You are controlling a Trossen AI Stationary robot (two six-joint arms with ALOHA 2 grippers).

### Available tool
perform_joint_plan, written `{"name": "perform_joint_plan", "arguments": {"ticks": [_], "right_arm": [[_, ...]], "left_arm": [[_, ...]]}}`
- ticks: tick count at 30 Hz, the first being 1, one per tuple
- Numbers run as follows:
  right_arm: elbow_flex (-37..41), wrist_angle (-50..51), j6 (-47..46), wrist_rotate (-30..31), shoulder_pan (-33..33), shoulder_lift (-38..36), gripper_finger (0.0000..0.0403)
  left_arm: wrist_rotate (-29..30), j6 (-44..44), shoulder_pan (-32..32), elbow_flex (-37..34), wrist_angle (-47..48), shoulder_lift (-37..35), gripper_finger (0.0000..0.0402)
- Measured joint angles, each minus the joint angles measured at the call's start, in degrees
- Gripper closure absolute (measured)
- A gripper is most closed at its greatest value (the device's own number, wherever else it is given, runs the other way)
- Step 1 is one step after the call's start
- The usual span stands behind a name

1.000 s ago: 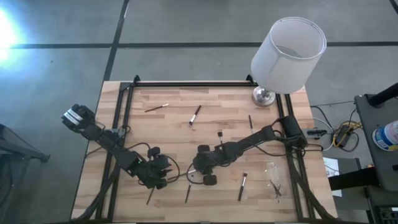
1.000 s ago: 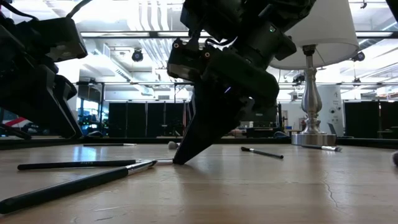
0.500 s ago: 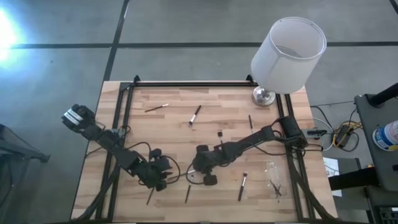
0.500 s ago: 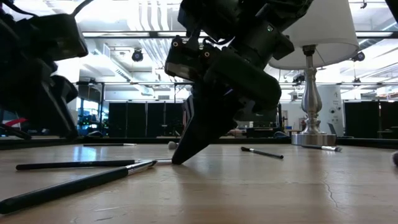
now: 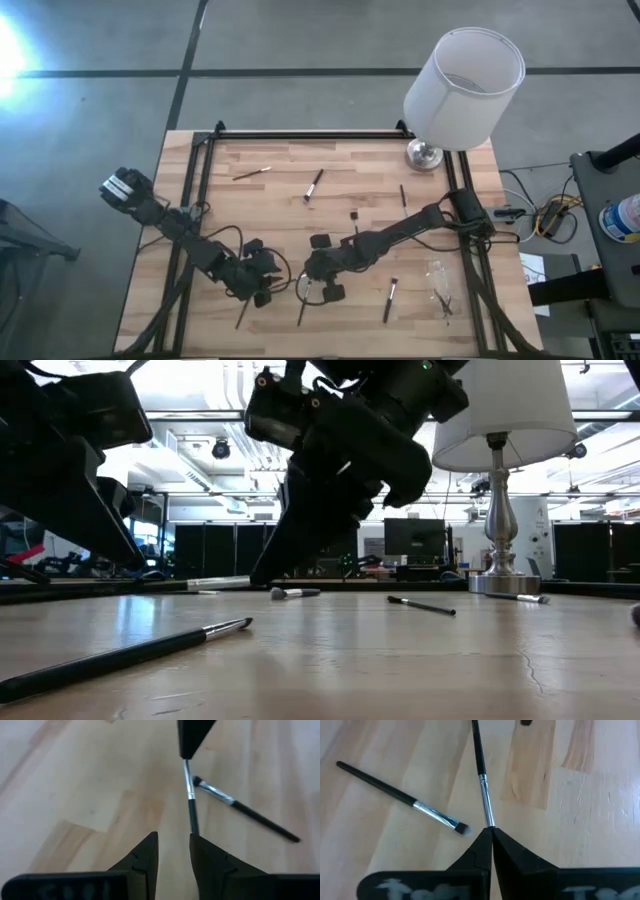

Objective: Put items in baskets/containers
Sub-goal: Put the eyeshadow brush into the transparent organizer

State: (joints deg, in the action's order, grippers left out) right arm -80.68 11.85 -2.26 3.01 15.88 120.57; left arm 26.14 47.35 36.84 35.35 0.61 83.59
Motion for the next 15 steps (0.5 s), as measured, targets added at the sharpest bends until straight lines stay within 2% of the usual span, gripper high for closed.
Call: {"name": "perform_joint_plan", "arguments": {"ticks": [15], "right_arm": [[-4.33,1.69,2.84,1.69,0.09,-0.17,0.0394]], "left_arm": [[-1.89,-0.33,-0.13,0.00,-0.62,0.00,0.0298]]}}
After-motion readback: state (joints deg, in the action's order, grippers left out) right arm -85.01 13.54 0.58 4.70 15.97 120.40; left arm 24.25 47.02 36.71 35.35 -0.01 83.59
